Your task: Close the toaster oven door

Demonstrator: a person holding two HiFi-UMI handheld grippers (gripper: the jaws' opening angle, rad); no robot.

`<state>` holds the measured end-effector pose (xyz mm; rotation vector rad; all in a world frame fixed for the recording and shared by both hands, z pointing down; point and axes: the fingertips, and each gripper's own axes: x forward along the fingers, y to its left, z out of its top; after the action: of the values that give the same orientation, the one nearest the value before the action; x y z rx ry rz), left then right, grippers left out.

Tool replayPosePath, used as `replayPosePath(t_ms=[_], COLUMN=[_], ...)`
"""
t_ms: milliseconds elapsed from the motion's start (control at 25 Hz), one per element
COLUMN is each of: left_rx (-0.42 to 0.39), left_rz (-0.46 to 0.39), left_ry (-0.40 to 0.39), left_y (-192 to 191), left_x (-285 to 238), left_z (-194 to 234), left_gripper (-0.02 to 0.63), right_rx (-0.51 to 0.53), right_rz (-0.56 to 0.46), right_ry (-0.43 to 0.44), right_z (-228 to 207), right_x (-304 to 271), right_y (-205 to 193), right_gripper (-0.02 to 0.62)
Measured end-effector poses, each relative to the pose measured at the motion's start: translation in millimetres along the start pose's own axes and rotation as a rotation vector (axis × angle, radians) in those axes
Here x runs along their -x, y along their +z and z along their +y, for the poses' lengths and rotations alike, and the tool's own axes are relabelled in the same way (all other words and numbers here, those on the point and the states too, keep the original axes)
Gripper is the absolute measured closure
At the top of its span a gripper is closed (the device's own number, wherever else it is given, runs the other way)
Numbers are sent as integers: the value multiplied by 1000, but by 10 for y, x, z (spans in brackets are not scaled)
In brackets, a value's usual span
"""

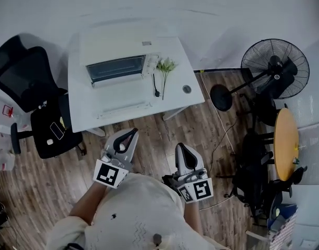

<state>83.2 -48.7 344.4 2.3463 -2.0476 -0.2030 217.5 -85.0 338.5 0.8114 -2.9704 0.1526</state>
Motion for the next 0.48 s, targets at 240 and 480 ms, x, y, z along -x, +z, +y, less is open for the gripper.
replayPosePath(t_ms=[240,480], left_rx=[-3,4], left_rz=[-1,-25], left_ry=[4,15], left_y=[44,98], left_x=[-232,-352], left_z=[372,809], left_gripper=[603,603], right_rx=[7,26], right_rz=[6,6], right_ry=[19,57], right_z=[-92,42], right_x=[-504,-1016], right_y=[62,73], right_gripper=[586,586])
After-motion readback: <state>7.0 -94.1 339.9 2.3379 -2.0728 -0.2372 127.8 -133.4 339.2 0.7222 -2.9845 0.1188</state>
